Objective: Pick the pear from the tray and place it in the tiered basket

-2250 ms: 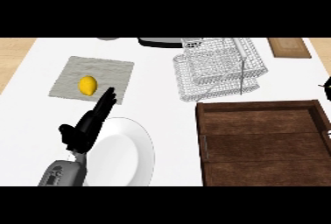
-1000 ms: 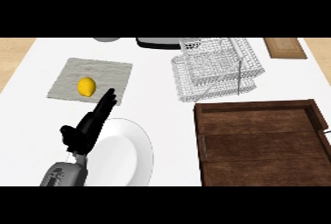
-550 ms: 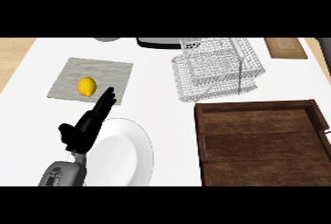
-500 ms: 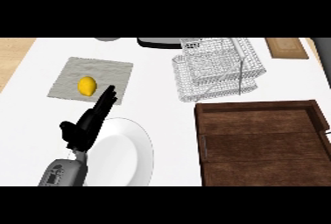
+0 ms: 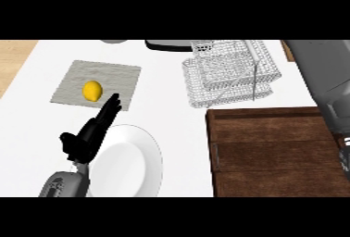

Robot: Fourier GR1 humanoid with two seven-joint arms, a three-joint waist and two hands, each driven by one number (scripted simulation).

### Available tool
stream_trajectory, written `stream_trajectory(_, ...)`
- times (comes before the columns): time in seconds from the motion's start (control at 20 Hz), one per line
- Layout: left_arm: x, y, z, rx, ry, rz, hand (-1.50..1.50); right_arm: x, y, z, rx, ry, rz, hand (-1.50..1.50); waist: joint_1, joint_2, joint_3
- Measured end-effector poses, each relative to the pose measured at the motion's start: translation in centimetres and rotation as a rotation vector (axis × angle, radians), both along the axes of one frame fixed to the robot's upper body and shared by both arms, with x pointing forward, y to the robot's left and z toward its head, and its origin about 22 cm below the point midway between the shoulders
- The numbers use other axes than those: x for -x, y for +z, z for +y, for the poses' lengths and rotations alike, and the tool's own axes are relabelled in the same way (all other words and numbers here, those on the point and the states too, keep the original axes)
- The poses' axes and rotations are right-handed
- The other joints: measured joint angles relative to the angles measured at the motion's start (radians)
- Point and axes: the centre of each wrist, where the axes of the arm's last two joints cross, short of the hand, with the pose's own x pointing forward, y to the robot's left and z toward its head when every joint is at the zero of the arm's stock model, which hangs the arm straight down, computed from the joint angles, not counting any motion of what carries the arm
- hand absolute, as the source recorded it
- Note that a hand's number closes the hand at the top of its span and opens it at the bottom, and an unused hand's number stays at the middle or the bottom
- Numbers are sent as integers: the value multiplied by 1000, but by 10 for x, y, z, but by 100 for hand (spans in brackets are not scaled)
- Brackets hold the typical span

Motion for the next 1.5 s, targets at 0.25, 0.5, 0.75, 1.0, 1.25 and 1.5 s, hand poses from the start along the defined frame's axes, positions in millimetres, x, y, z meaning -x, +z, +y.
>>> stream_trajectory(0.25, 1, -5, -8, 4, 6, 4, 0, -1, -11, 21, -56, 22, 98, 150, -6, -2, 0)
stream_trajectory(0.5, -4, 1, -10, 1, 8, 0, 0, -4, -19, 18, -138, -26, 331, -150, -8, -3, 0)
stream_trajectory(0.75, -1, 0, -10, 2, 12, -2, 0, -4, -21, 19, -248, -49, 428, -150, -10, -4, 0)
stream_trajectory(1.0, 1, 2, -3, 0, 21, 4, 0, -4, -3, -6, -352, -161, 348, -150, -11, -3, 0)
stream_trajectory(1.25, 1, -2, -2, 5, 14, 3, 0, -1, 12, -53, -415, -383, 156, -150, -11, 2, 0)
stream_trajectory(1.5, 0, -1, -4, 3, 4, -4, 0, 10, 16, -116, -526, -541, 11, -150, -6, 6, 1)
